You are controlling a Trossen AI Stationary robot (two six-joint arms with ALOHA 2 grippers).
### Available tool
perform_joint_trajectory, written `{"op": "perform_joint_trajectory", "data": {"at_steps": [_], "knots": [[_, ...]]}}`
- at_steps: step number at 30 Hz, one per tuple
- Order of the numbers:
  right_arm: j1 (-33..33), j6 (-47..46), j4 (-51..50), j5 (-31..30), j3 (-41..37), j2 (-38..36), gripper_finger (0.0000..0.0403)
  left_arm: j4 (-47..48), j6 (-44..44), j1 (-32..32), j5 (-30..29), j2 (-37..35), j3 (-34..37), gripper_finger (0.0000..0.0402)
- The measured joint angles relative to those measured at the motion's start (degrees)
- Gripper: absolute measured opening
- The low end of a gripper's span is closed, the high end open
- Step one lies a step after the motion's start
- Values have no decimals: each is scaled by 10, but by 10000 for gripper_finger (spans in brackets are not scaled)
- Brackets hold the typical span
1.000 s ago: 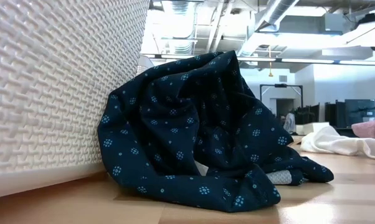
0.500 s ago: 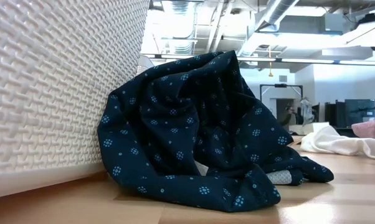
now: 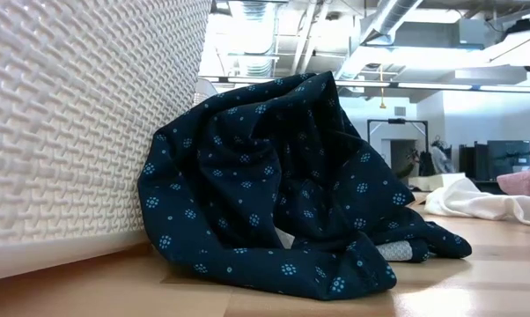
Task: Sort clothes
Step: Put the left white striped sock into the bottom white bin
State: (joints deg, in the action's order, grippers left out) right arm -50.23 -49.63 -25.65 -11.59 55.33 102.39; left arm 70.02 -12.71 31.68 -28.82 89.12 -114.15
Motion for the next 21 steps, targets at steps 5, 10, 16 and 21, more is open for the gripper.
{"op": "perform_joint_trajectory", "data": {"at_steps": [5,10,16,21], "knots": [[30,52,0,-26,0,-4,7,1,-7,-11,0,0,0,187],[67,126,-11,-70,-3,-23,6,0,-24,-28,8,0,0,187],[111,212,-10,-124,-2,-74,6,-4,-36,-56,38,0,0,187],[141,283,-8,-162,-2,-120,5,-7,-61,-80,50,0,0,187]]}}
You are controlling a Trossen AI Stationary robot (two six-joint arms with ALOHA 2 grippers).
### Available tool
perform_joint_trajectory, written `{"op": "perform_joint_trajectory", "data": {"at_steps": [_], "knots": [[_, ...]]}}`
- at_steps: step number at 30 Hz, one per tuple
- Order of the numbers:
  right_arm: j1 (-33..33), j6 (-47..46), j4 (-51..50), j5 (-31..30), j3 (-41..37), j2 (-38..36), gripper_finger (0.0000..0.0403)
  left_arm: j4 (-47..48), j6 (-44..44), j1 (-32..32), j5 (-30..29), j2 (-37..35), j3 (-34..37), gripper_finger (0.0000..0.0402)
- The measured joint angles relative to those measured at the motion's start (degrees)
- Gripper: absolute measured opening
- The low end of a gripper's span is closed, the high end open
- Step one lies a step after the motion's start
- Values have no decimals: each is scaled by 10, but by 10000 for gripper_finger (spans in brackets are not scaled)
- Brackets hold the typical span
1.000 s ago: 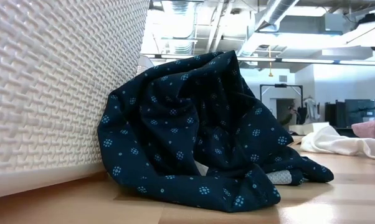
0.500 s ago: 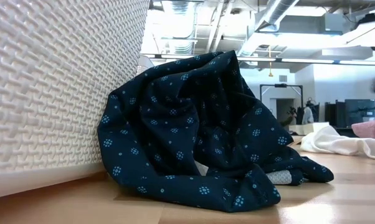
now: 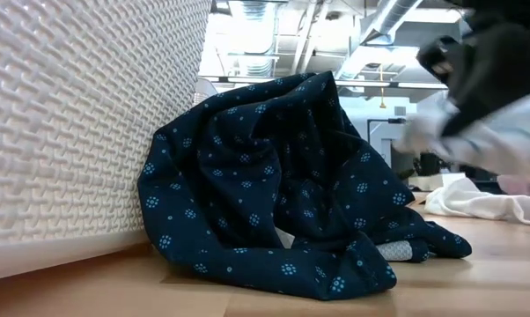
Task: Sort clothes
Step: Put the left white striped sock into the bottom white bin
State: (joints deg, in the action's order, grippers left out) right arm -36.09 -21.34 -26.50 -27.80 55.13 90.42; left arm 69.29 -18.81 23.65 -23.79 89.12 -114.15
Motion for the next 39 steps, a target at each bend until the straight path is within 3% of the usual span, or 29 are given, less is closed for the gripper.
{"op": "perform_joint_trajectory", "data": {"at_steps": [8,18,29,39], "knots": [[53,96,17,-60,1,-80,5,-48,-47,-53,67,0,0,187],[84,232,138,-79,1,-150,5,-120,-72,-114,143,0,1,187],[91,389,306,-95,2,-192,5,-266,-95,-124,179,-3,80,187],[82,480,357,-115,2,-191,5,-374,-76,-131,180,-2,139,187]]}}
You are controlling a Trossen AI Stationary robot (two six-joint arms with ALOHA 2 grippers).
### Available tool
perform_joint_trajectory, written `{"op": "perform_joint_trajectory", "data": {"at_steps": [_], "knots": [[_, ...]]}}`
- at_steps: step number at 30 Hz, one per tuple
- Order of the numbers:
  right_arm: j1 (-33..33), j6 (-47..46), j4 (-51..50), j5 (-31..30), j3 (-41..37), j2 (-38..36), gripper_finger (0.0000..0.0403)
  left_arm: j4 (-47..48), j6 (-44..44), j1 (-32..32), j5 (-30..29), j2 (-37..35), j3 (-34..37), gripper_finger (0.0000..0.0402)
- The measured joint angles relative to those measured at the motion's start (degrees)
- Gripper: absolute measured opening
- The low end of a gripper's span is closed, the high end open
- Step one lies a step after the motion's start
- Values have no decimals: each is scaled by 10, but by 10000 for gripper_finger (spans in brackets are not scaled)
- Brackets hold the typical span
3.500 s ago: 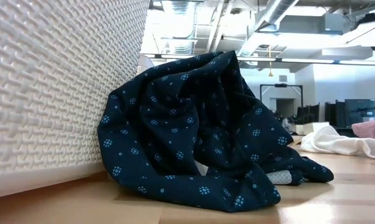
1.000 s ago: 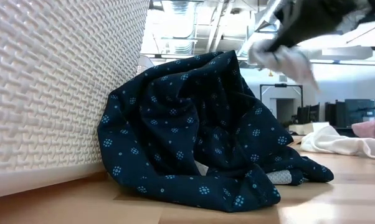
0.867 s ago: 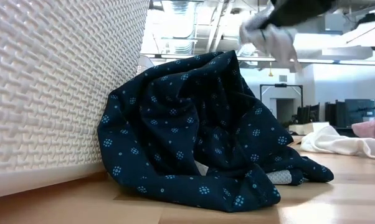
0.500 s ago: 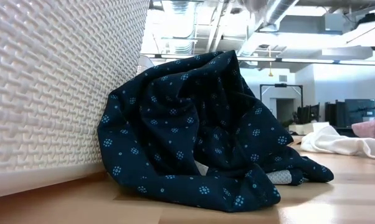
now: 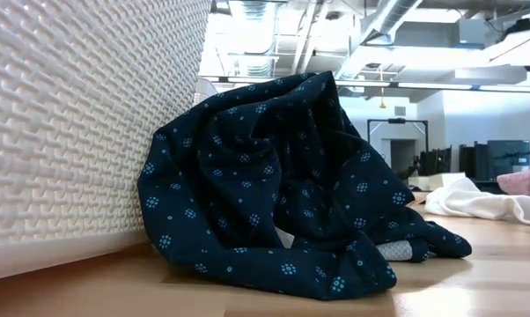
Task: Sort clothes
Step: Put the left white striped sock into the bottom white bin
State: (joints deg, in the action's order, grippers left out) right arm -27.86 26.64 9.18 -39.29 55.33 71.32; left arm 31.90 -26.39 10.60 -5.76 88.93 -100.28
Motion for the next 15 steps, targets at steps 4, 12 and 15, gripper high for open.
{"op": "perform_joint_trajectory", "data": {"at_steps": [4,12,15], "knots": [[-7,3,-1,0,0,0,5,-23,-44,-2,-11,-1,27,187],[-18,-10,-2,7,0,0,5,-65,-145,10,-62,0,61,187],[-17,-13,-1,10,0,0,5,-76,-163,10,-63,1,61,187]]}}
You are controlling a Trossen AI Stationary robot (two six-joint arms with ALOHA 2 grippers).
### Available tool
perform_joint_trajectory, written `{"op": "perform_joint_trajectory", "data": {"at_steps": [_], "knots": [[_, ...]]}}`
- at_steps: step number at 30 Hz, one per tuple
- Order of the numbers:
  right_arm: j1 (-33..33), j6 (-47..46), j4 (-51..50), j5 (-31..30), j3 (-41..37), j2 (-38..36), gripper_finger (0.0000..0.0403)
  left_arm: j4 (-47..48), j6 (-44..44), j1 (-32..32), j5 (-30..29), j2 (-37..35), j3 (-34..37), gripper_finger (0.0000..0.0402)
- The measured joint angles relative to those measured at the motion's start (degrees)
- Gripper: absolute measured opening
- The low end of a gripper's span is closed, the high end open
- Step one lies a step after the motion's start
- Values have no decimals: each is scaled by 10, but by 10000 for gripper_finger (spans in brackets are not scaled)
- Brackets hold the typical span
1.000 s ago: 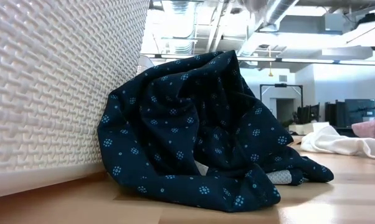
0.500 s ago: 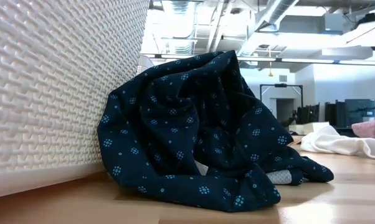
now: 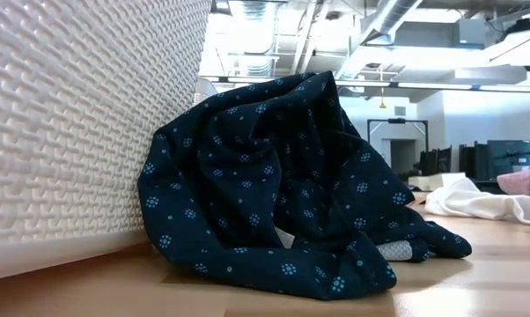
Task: Sort clothes
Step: Put the left white striped sock into the bottom white bin
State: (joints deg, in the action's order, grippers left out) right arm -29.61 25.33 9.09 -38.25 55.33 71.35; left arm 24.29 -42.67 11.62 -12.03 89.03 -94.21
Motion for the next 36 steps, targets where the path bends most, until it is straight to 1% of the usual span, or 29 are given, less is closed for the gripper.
{"op": "perform_joint_trajectory", "data": {"at_steps": [4,8,14,21,25,29,32,36], "knots": [[7,-12,4,11,0,0,5,3,-19,0,0,1,0,187],[25,-32,5,43,0,0,5,4,-38,0,0,2,0,187],[43,-48,11,74,0,0,5,21,-49,0,7,2,0,187],[66,-67,29,147,0,3,5,33,-64,0,8,21,0,187],[74,-80,32,176,0,9,6,18,-74,2,-18,35,-1,187],[78,-92,17,180,1,12,6,3,-87,6,-28,40,0,186],[77,-94,15,180,1,11,6,4,-92,8,-28,39,0,168],[78,-90,14,179,1,11,7,7,-97,10,-28,39,0,113]]}}
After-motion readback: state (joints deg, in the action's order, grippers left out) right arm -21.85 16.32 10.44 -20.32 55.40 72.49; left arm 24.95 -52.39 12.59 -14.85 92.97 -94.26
